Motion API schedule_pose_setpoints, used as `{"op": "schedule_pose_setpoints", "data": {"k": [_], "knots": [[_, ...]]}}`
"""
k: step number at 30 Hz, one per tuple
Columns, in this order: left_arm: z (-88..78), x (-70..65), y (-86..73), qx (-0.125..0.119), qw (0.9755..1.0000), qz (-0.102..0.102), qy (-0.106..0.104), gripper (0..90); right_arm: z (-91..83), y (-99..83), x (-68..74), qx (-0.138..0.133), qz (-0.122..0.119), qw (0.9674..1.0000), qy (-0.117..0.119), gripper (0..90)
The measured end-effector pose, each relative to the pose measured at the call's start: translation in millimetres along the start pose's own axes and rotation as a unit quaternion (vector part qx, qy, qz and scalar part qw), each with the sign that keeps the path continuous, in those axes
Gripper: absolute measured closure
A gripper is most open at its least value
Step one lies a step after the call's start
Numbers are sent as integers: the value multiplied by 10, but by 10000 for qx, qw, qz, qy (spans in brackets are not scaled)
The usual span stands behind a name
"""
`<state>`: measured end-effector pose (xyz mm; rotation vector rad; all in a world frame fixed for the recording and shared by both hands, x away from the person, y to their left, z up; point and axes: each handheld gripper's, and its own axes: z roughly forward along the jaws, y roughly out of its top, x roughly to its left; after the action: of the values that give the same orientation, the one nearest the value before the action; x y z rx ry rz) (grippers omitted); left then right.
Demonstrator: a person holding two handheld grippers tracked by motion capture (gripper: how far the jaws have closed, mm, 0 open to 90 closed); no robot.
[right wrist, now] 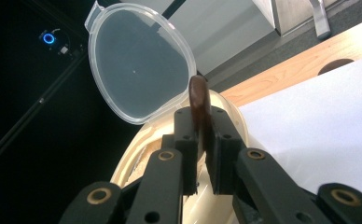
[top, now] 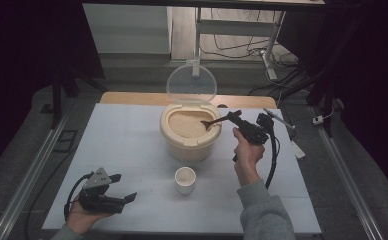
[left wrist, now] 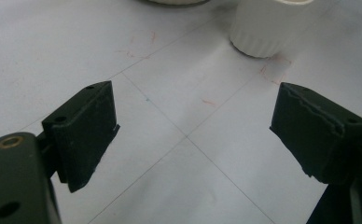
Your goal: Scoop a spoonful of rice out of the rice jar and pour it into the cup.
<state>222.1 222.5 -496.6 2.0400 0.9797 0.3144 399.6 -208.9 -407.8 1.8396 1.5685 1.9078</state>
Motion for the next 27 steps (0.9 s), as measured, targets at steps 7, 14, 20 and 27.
{"op": "schedule_pose_setpoints", "data": {"k": [7,14,20,27], "knots": [[8,-3,2,14,10000,18,-5,145,-27,27,-23,-14,327,9994,117,835],[10,-3,1,16,10000,25,-3,148,-36,36,-75,27,693,9975,155,835],[12,-6,2,21,10000,31,-7,149,-46,39,-149,94,1060,9939,281,835],[13,-9,2,29,10000,42,-6,152,-82,65,-170,66,1248,9914,377,835]]}}
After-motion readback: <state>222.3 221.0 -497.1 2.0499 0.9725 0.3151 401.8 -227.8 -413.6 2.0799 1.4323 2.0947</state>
